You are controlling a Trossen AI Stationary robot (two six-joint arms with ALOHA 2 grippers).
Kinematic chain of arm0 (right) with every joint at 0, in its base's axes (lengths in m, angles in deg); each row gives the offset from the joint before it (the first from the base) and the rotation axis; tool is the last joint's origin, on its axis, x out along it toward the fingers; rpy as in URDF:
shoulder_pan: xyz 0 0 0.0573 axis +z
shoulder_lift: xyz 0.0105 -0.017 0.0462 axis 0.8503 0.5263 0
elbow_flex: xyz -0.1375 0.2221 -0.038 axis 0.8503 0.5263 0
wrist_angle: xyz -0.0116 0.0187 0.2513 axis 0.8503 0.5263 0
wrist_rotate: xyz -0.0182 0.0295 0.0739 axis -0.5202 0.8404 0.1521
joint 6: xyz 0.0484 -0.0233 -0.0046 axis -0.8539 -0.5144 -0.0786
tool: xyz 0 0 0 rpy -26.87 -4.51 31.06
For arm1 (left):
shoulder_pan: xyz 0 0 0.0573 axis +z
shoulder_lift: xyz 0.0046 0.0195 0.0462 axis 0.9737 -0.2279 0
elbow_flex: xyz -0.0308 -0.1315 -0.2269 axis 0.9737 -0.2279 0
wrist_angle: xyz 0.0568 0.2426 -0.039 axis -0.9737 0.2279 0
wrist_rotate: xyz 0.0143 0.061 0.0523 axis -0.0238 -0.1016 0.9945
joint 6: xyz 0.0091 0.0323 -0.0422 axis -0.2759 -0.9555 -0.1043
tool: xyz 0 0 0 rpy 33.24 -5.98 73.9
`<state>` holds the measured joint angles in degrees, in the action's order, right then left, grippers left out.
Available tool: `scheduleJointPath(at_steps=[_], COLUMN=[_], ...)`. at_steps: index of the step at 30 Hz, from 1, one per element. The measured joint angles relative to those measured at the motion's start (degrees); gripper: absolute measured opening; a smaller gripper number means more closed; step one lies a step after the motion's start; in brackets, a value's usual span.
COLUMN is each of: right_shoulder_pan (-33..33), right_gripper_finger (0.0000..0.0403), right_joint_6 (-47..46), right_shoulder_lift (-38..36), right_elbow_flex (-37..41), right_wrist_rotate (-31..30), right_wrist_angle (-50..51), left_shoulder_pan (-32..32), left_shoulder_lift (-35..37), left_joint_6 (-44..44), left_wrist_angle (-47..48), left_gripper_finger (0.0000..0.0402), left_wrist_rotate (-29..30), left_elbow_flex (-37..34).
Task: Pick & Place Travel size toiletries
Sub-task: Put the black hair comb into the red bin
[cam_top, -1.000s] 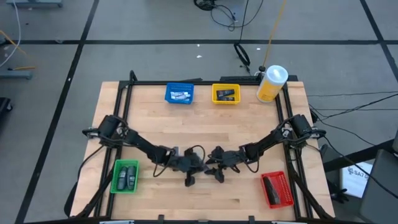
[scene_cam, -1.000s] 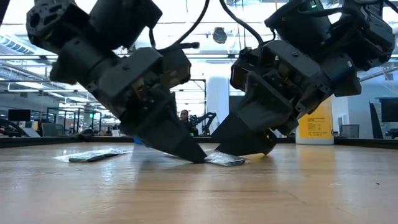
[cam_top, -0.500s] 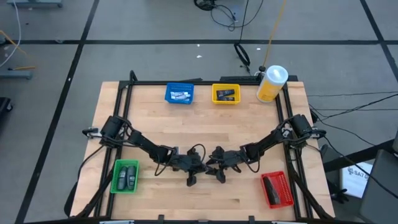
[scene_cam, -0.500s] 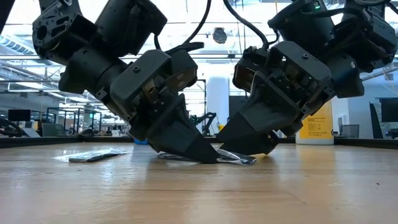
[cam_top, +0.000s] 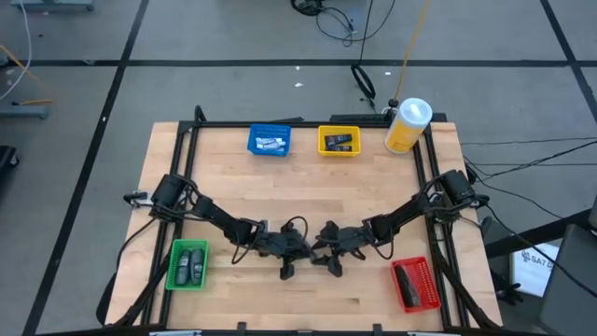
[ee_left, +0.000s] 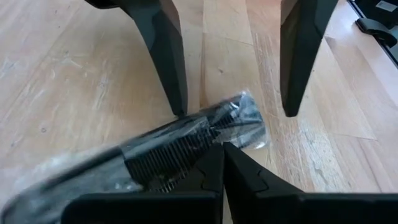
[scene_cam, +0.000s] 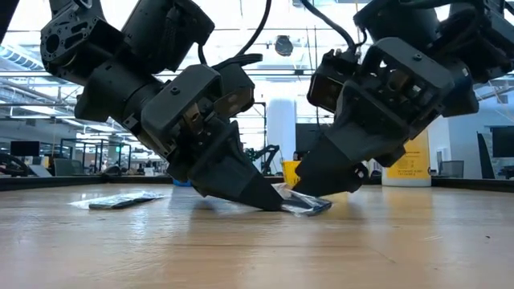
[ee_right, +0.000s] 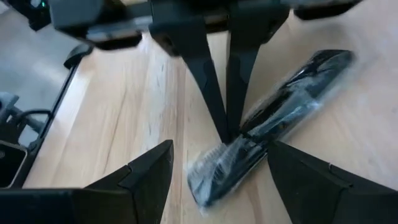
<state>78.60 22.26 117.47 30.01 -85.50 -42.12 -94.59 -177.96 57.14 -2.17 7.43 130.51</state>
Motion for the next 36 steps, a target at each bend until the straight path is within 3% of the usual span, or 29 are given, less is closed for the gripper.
scheduleJointPath(at_steps=[9,23,27,36], right_shoulder_pan=[0.2,0.07,0.13,0.39], right_gripper_finger=[0.0249,0.0249,0.0249,0.0249], right_joint_6=[-0.35,2.42,2.6,-10.58], right_shoulder_lift=[-0.17,-0.24,-3.28,-8.51], right_elbow_flex=[-0.44,-0.63,-0.6,-0.59], right_wrist_rotate=[-1.41,-5.79,-5.7,-7.39], right_wrist_angle=[-2.81,3.34,6.38,20.55], left_shoulder_pan=[-0.22,-0.22,-0.34,-0.08], left_shoulder_lift=[-0.11,-0.13,-0.17,-0.22], left_joint_6=[0.09,0.16,0.22,1.49], left_wrist_angle=[-1.43,-1.87,-2.65,-2.95], left_gripper_finger=[0.0008,0.0013,0.0004,0.0002], left_wrist_rotate=[0.44,0.42,0.42,1.56], left_elbow_flex=[0.0,0.02,0.0,0.06])
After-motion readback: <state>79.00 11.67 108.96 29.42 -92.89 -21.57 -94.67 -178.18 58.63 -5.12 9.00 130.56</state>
